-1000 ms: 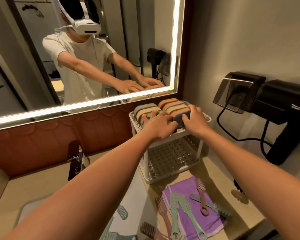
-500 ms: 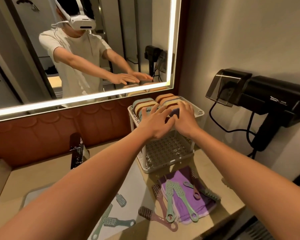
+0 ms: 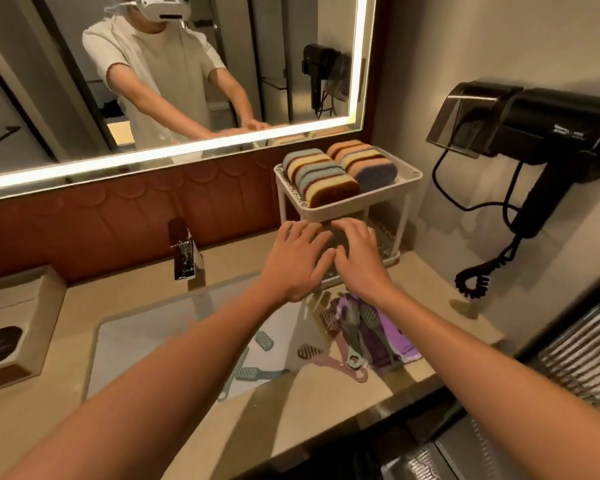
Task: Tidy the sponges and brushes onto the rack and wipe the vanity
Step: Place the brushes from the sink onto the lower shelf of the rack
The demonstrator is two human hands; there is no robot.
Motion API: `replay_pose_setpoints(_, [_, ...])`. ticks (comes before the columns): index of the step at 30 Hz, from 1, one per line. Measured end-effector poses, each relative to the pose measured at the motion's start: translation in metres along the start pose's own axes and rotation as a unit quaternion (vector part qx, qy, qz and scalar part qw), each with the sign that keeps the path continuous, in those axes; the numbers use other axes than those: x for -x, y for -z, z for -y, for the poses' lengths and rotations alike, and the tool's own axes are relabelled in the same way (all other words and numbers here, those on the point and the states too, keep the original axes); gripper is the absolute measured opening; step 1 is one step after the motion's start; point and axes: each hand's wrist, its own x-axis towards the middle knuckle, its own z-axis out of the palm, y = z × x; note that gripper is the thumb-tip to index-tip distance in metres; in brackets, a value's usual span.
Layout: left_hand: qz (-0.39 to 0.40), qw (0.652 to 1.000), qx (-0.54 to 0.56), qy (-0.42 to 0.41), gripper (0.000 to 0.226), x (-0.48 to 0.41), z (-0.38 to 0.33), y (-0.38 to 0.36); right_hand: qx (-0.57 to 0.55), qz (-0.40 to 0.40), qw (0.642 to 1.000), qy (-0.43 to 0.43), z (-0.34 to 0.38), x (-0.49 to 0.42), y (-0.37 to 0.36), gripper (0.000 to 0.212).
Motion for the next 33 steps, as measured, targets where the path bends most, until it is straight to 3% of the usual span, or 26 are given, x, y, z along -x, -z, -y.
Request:
replay_pose_setpoints(3, [0.031, 0.999, 0.022, 0.021, 0.048, 0.023, -0.011, -0.018, 0.011, 0.021, 0.999, -0.024, -0.016, 0.021, -0.015, 0.047])
replay_pose_setpoints(8, [0.071, 0.984, 0.069, 0.148, 0.048, 0.059, -0.025, -0.05, 0.041, 0.061, 0.996, -0.059, -0.047, 0.047, -0.029, 0.044])
replay_pose_setpoints(13, [0.187, 0.961, 0.084, 0.186, 0.046, 0.088, -0.021, -0.082, 0.089, 0.095, 0.986, -0.1, -0.081, 0.069, -0.036, 0.041])
replay_pose_setpoints(17, [0.275, 0.923, 0.147, 0.227, 0.052, 0.104, -0.022, -0.097, 0.135, 0.132, 0.973, -0.131, -0.1, 0.083, -0.043, 0.035])
replay_pose_setpoints(22, [0.38, 0.87, 0.196, 0.247, 0.058, 0.118, -0.028, -0.11, 0.185, 0.167, 0.964, -0.094, -0.104, 0.096, -0.057, 0.032])
replay_pose_setpoints(27, [0.382, 0.856, 0.221, 0.271, 0.054, 0.121, -0.03, -0.125, 0.164, 0.156, 0.973, -0.048, -0.093, 0.095, -0.075, 0.029])
replay_pose_setpoints(33, [0.338, 0.844, 0.277, 0.312, 0.033, 0.123, -0.03, -0.136, 0.21, 0.154, 0.961, -0.095, -0.093, 0.091, -0.091, 0.04])
